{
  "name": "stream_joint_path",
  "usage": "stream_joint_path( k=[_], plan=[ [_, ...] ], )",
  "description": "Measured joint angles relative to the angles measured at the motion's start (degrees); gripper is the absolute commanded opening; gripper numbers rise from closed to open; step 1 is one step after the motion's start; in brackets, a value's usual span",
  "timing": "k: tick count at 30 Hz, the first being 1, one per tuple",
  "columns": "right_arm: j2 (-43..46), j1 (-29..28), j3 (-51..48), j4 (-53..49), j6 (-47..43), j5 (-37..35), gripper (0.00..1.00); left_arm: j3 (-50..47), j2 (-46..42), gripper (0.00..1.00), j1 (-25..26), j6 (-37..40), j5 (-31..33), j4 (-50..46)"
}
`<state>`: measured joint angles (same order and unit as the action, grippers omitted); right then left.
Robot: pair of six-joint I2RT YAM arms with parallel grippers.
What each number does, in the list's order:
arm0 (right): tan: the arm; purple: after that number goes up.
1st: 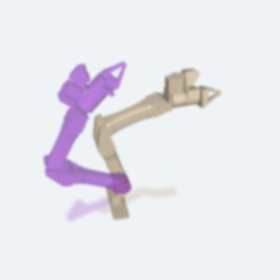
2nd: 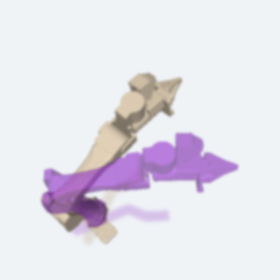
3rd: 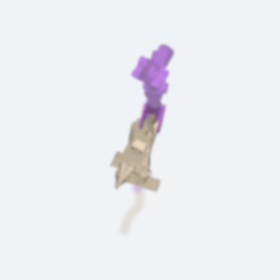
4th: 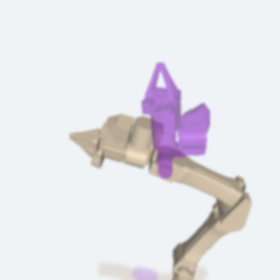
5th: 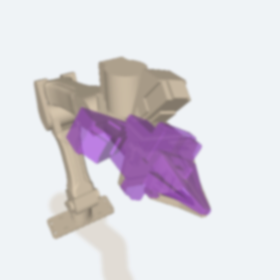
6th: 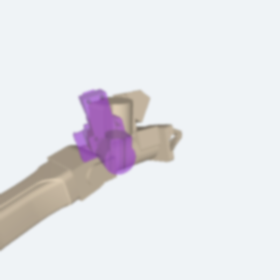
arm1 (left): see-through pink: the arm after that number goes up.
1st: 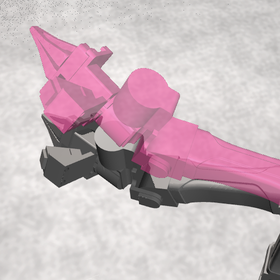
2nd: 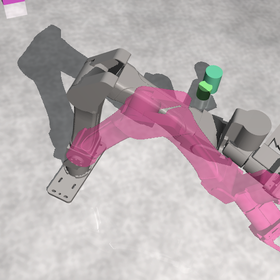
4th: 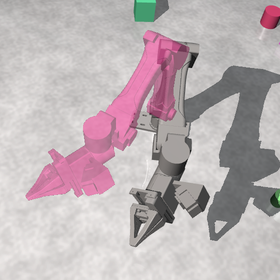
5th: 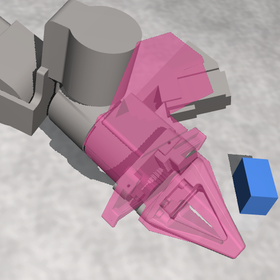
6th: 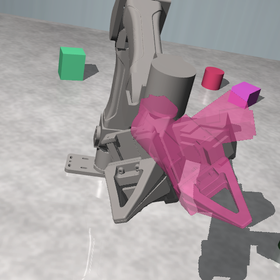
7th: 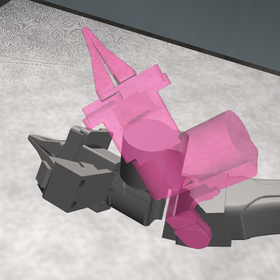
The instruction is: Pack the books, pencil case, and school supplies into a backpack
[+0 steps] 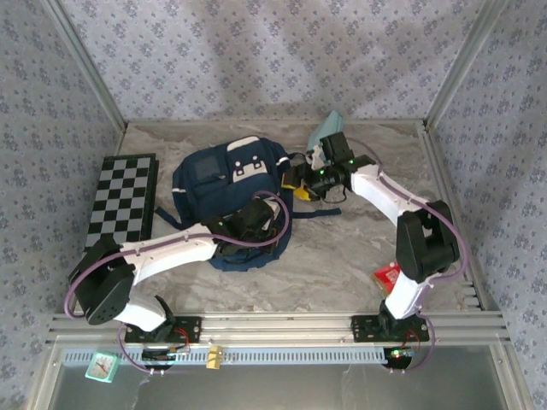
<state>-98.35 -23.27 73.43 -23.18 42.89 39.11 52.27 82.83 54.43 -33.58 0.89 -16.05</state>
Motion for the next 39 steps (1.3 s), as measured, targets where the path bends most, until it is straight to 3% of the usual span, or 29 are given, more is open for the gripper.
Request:
stream_joint_path(
  k=[3,6,11,14,19,26,30,35,37,39],
  plan=[
    [0.4,-2.3,-4.6,3.8,3.0,0.8,0.56,0.1,0.0,0.0,0.0,0.0,0.0,0.2],
    [-0.5,-4.1,-7.3,7.5,5.7,1.5,0.46,0.2,0.1,0.0,0.0,0.0,0.0,0.2],
    [-2.7,-4.6,-7.4,11.5,7.7,2.9,0.11,0.4,0.2,0.0,0.0,0.1,0.4,0.0],
    [-2.8,-3.8,-7.3,11.0,6.9,3.8,0.0,0.4,-0.1,0.0,0.0,0.0,1.0,-0.2],
    [-3.0,-2.1,-3.6,6.6,3.5,7.1,0.0,-0.3,-4.6,0.0,0.0,-0.2,4.3,-1.1],
    [-5.9,2.8,3.1,-0.7,-2.0,13.9,0.0,-9.5,-18.8,0.0,-0.5,-2.0,9.5,-4.0],
    [-8.6,5.7,7.6,-5.0,-5.0,15.4,0.0,-14.1,-24.9,0.0,-4.5,-2.5,9.3,-6.6],
    [-10.2,7.4,12.0,-8.3,-7.1,15.0,0.0,-16.3,-26.3,0.0,-9.9,-2.0,9.4,-7.4],
    [-10.4,7.6,13.1,-9.7,-7.8,14.2,0.08,-16.3,-26.3,0.0,-10.7,-1.5,9.2,-7.1],
    [-10.3,7.5,13.3,-9.8,-7.6,13.7,0.28,-16.3,-26.3,0.0,-11.0,-1.0,8.4,-6.3]
  ],
)
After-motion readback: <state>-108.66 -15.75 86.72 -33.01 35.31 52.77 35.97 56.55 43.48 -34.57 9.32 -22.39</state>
